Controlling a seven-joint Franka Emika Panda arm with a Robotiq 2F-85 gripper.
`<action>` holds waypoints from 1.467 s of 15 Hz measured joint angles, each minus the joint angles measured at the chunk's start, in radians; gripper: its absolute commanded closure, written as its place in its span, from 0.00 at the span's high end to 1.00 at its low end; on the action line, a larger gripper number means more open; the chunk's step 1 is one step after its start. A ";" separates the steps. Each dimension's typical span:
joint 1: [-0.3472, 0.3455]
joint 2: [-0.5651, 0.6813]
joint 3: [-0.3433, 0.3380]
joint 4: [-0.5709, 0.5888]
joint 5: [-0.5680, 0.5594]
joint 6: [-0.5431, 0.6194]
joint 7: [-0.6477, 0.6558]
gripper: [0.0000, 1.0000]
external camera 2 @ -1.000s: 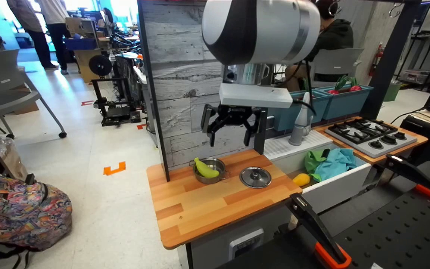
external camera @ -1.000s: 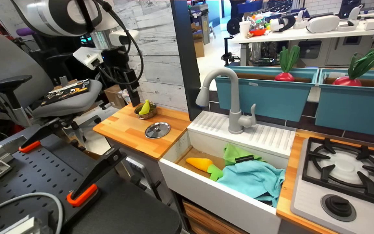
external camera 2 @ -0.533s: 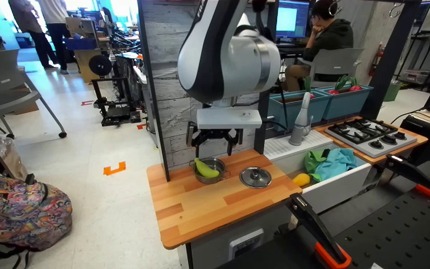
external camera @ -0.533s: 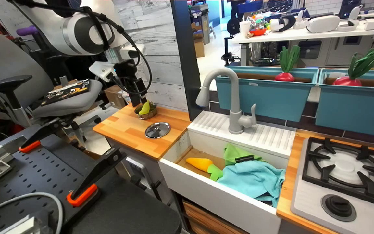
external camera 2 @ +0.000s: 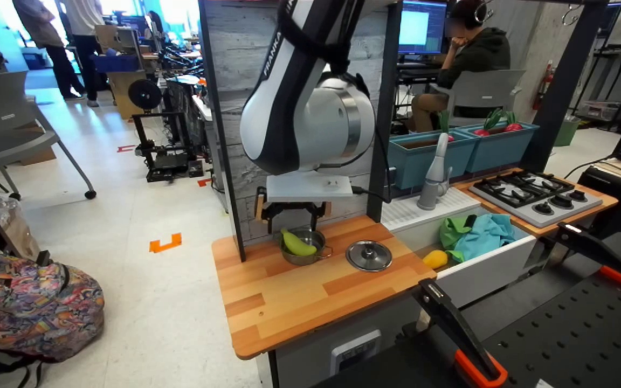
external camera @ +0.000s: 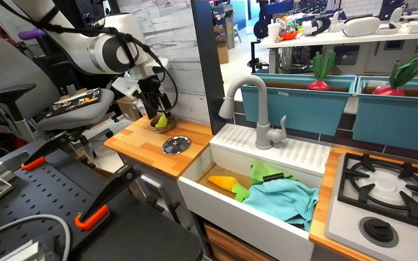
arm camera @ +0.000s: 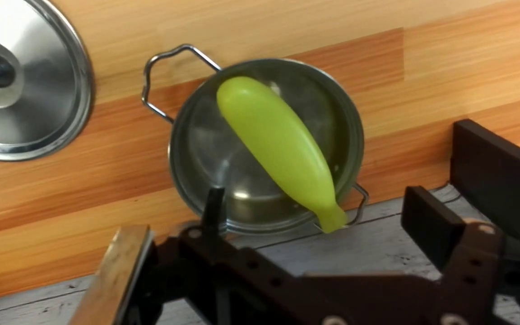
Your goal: Remove the banana plush toy from the pot and put it on the base top, pick up the lid and close the pot
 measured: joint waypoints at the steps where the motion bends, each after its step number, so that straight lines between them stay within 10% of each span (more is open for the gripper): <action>1: 0.000 0.015 -0.001 0.021 0.000 -0.002 0.001 0.59; 9: 0.004 0.073 -0.007 0.092 0.000 -0.011 0.033 0.01; 22: 0.044 0.046 -0.021 0.048 0.000 0.055 0.055 0.06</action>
